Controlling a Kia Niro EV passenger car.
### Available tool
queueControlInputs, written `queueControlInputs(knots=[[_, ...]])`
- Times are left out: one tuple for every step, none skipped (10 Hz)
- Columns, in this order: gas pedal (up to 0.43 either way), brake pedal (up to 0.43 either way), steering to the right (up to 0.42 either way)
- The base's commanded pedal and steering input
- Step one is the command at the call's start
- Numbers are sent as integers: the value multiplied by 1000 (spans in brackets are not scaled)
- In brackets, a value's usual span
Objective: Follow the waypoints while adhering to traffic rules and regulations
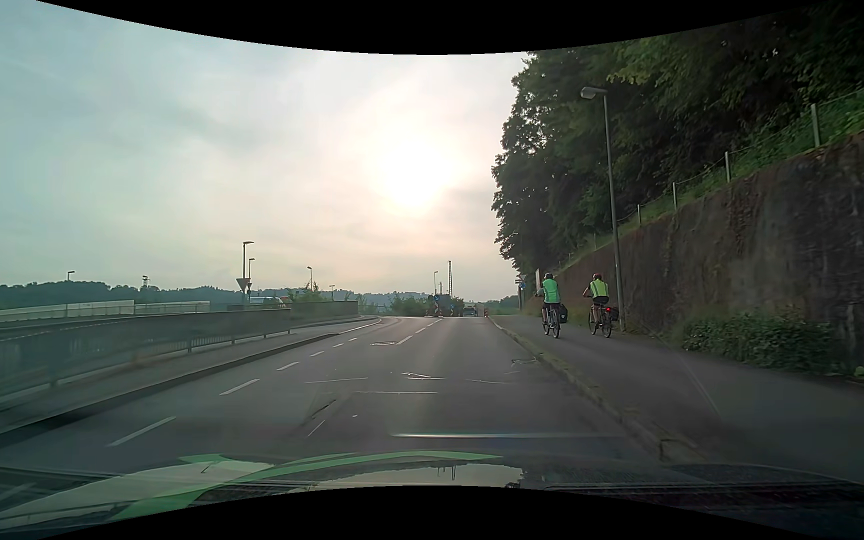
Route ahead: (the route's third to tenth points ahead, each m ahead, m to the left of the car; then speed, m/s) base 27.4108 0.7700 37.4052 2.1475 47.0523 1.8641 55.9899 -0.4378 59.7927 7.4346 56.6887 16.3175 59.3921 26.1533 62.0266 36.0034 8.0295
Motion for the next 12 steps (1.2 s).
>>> queueControlInputs(knots=[[28,0,-2],[28,0,-2],[28,0,-1],[28,0,-2],[28,0,-2],[28,0,-2],[28,0,-2],[28,0,-2],[28,0,-2],[39,0,-1],[39,0,-2],[39,0,-1]])
